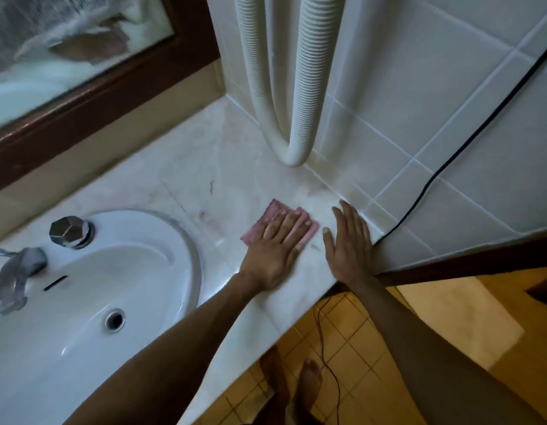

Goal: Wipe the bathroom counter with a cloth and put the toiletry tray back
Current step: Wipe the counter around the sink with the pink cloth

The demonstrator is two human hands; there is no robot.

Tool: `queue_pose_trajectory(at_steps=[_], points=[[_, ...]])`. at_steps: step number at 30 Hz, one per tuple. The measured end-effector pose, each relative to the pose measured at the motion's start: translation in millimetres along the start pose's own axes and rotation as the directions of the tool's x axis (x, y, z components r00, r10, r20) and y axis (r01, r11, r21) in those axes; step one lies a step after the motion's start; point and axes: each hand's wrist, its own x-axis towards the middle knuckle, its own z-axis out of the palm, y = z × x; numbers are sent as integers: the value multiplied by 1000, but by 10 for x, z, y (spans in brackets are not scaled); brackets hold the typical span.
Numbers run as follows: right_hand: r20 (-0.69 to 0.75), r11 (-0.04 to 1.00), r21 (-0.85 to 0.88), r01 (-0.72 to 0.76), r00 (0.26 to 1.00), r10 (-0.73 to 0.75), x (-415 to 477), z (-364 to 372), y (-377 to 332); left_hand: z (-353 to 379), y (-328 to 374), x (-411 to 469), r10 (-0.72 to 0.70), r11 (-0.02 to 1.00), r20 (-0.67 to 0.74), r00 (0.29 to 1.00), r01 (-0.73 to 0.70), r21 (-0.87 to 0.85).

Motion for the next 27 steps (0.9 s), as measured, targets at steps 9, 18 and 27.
queue_pose_trajectory(at_steps=[9, 18, 27], points=[[8, 1000, -22, -6, 1000, 6, -11, -1, -39, -171, -256, 863, -401, 910, -31, 916, 395, -124], [44, 991, -79, -109, 993, 112, 69, 24, -281, -261, -673, -267, -56, 995, -28, 998, 59, 86], [190, 986, -117, 117, 977, -94, 527, 325, -938, -247, -990, -73, -572, 816, -55, 818, 561, -135]])
